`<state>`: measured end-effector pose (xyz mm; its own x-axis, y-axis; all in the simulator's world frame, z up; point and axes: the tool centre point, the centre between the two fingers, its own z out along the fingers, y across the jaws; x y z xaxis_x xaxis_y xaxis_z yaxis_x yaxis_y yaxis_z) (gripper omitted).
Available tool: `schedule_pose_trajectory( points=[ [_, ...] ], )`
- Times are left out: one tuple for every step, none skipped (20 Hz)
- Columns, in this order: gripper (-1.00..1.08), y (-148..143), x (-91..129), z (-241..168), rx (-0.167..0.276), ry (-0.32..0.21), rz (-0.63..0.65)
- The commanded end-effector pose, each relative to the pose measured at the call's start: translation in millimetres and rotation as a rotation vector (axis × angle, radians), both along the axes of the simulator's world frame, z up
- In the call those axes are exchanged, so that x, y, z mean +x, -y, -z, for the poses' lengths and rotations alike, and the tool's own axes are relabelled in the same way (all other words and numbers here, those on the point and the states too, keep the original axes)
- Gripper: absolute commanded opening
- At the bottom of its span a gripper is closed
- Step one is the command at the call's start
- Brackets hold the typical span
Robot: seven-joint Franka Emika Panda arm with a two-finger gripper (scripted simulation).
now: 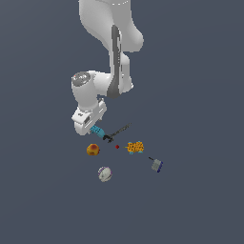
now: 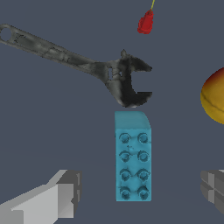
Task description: Pick up a designated object from a clutter of objects.
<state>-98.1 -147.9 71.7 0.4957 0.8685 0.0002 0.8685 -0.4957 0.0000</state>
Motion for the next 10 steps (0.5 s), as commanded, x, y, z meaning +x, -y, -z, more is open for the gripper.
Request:
schedule_pose_trajectory(
  points=[
    [1.00, 0.0, -0.3, 3.2, 0.000, 0.000, 0.000],
    [1.00, 0.0, -0.4, 5.6, 0.000, 0.000, 0.000],
    [1.00, -0.2, -0.5, 8.5, 0.000, 0.000, -0.001],
    [1.00, -0.1, -0.7, 11.9, 0.000, 0.000, -0.001],
    [1.00, 0.0, -0.9, 15.7, 0.000, 0.000, -0.001],
    [1.00, -0.1, -1.0, 20.1, 0.000, 0.000, -0.001],
    [1.00, 0.0, -1.2, 24.9, 0.000, 0.000, -0.001],
    [1.00, -0.2, -1.2, 29.7, 0.000, 0.000, -0.002],
    [1.00, 0.0, -1.3, 33.9, 0.000, 0.000, -0.002],
    [1.00, 0.1, -1.4, 37.7, 0.000, 0.000, -0.002]
  ],
)
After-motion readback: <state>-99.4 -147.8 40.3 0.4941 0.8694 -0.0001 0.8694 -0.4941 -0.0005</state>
